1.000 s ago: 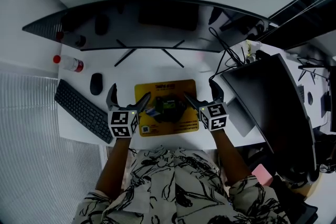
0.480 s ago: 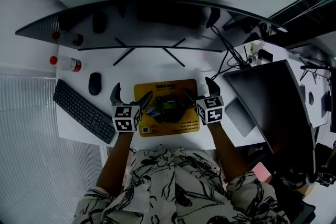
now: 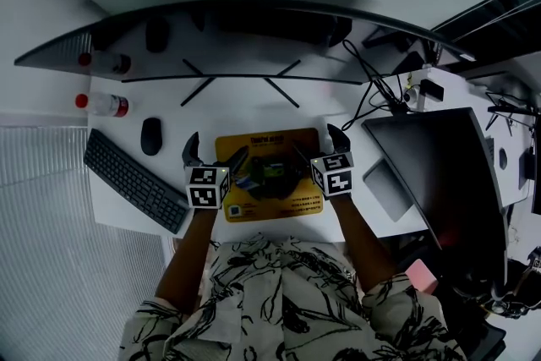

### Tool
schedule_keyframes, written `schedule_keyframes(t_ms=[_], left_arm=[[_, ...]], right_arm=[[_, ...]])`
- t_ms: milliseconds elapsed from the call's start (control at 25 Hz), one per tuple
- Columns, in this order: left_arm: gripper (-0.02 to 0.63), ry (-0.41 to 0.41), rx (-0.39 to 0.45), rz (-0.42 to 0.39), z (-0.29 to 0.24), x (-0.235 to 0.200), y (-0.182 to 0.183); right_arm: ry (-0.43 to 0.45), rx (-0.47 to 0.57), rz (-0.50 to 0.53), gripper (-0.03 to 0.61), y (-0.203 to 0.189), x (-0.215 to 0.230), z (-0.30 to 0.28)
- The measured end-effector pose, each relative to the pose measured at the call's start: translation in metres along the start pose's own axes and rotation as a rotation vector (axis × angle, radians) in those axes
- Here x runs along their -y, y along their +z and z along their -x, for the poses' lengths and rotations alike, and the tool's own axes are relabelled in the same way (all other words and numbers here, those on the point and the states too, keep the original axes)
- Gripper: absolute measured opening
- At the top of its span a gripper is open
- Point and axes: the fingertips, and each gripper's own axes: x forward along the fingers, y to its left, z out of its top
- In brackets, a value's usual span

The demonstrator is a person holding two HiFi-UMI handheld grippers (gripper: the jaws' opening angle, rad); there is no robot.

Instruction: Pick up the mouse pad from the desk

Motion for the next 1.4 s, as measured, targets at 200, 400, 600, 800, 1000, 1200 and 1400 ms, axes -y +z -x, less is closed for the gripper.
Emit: schedule_keyframes(t_ms=[200, 400, 600, 800, 1000, 1200, 1400], left_arm=[[0.566, 0.006, -0.031, -0.008, -0.008, -0.002, -0.007], [0.526, 0.007, -0.074, -0.027, -0.016, 0.002, -0.014], [0.466, 0.016, -0.120, -0.047, -0.021, 0.003, -0.027], [0.413, 0.036, -0.136, -0.066, -0.020, 0.005, -0.026], [0.378, 0.045, -0.143, -0.069, -0.020, 0.004, -0.028], [0.343, 0.048, -0.149, -0.068, -0.019, 0.008, -0.028], [0.328, 0.061, -0.148, -0.062, -0.019, 0.010, -0.029]], right_arm=[[0.003, -0.001, 0.000, 0.446, 0.001, 0.000, -0.005], [-0.018, -0.025, -0.013, 0.428, -0.007, 0.005, -0.009], [-0.034, -0.029, -0.012, 0.391, -0.008, 0.008, -0.012], [-0.061, -0.024, 0.004, 0.362, -0.007, 0.012, -0.011], [-0.073, -0.024, 0.008, 0.354, -0.008, 0.010, -0.011], [-0.075, -0.022, 0.004, 0.339, -0.007, 0.009, -0.010], [-0.074, -0.021, 0.005, 0.326, -0.006, 0.007, -0.011]])
